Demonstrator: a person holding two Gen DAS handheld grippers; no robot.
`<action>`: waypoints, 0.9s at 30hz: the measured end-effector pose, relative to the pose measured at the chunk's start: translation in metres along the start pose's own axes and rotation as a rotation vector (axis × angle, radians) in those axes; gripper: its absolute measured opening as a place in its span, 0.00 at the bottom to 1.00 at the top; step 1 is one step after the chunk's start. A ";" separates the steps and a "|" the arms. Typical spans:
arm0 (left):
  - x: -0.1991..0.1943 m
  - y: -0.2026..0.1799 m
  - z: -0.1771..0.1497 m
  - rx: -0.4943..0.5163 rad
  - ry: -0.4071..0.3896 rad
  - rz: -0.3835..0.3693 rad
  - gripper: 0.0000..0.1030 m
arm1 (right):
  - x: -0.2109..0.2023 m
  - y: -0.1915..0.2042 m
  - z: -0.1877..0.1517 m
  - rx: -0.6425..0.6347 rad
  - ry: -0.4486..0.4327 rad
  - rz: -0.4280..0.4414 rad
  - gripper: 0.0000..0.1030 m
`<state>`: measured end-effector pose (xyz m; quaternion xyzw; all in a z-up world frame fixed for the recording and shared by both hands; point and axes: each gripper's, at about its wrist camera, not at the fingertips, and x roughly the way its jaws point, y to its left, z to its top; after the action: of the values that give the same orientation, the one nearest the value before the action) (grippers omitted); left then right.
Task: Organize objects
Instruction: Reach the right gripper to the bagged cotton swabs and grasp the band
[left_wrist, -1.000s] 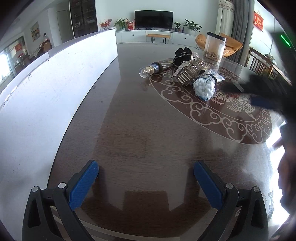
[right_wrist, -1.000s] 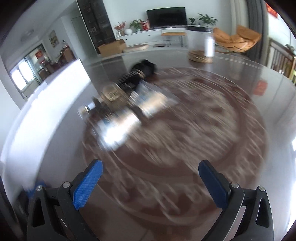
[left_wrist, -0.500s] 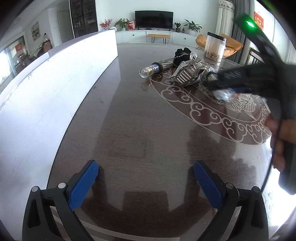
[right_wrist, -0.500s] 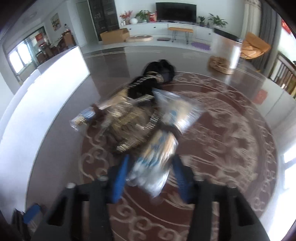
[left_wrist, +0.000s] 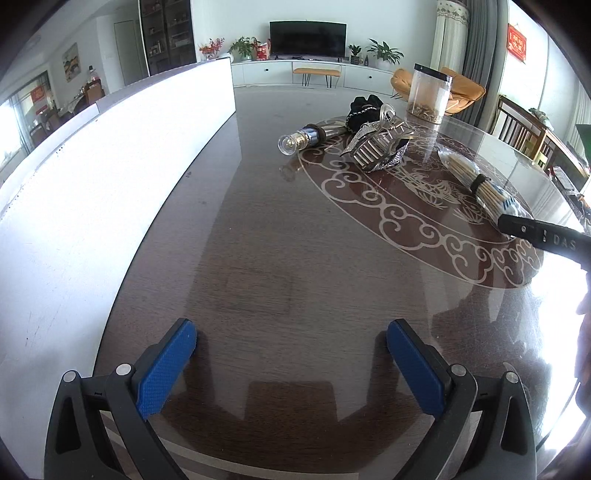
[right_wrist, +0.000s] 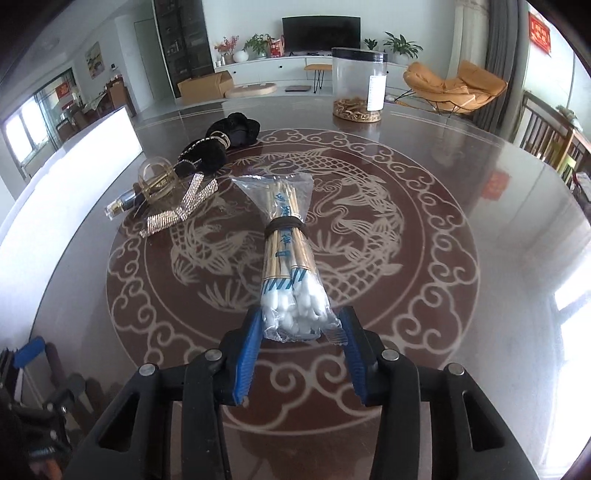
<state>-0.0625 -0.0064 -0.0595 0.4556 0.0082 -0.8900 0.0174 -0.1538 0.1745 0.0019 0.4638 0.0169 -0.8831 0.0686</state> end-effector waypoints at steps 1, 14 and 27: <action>0.000 0.000 0.000 0.000 0.000 0.000 1.00 | -0.001 0.001 -0.001 -0.012 0.003 -0.007 0.61; 0.000 0.000 0.000 0.000 0.000 0.000 1.00 | -0.010 0.002 0.013 -0.108 -0.033 -0.020 0.85; 0.000 0.000 0.000 -0.001 -0.001 0.001 1.00 | 0.050 0.032 0.057 -0.210 0.143 0.049 0.86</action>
<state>-0.0624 -0.0065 -0.0599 0.4552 0.0085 -0.8901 0.0183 -0.2235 0.1324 -0.0056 0.5161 0.1025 -0.8393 0.1370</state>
